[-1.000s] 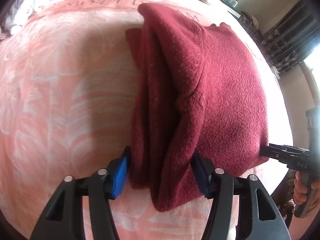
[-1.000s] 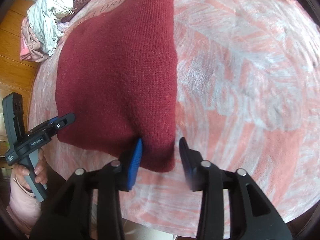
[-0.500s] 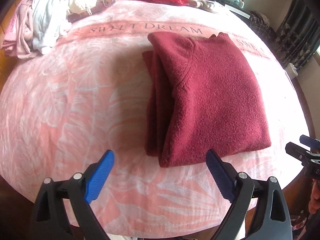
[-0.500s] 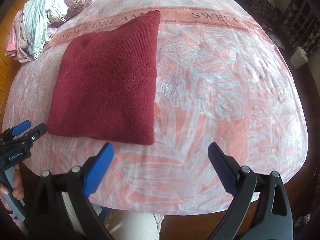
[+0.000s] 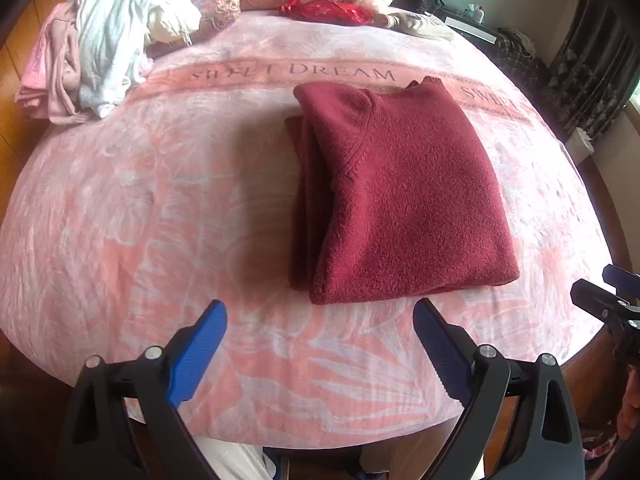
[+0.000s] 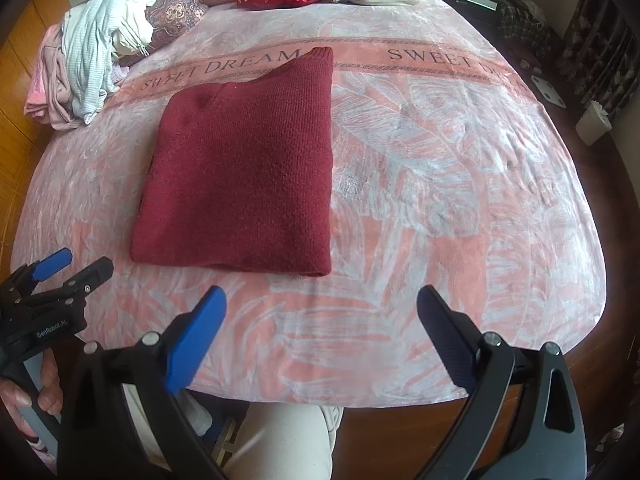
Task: Fold small clothes
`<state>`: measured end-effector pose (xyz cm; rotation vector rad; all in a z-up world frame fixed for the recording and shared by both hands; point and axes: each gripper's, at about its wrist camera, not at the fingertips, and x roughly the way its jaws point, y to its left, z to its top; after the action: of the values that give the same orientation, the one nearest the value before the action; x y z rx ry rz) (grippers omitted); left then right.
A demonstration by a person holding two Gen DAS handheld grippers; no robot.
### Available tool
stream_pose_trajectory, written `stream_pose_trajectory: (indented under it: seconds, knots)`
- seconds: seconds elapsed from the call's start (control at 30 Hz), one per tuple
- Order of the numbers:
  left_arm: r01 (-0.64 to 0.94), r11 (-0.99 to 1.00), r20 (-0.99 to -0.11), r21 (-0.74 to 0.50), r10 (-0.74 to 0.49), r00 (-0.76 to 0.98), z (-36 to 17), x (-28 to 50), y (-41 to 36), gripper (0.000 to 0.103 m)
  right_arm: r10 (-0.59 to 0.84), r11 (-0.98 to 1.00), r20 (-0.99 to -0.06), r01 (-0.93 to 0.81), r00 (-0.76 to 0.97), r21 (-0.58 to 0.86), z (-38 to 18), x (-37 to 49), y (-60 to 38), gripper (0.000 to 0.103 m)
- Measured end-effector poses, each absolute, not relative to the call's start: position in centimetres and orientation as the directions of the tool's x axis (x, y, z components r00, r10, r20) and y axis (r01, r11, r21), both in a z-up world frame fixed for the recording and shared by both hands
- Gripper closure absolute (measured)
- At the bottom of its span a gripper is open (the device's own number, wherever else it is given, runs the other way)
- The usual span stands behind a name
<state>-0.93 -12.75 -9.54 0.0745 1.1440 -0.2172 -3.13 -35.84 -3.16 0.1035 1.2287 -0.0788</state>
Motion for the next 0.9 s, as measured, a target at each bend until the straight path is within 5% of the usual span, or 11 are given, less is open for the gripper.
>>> stream_pose_trajectory:
  seconds: [0.9]
  knots:
    - [0.202,0.979,-0.903,-0.007,-0.093,0.419,-9.1,-1.1,-12.1,0.009,-0.038,0.992,-0.94,0.128,0.34,0.006,-2.9,-3.4,-34.9,0.007]
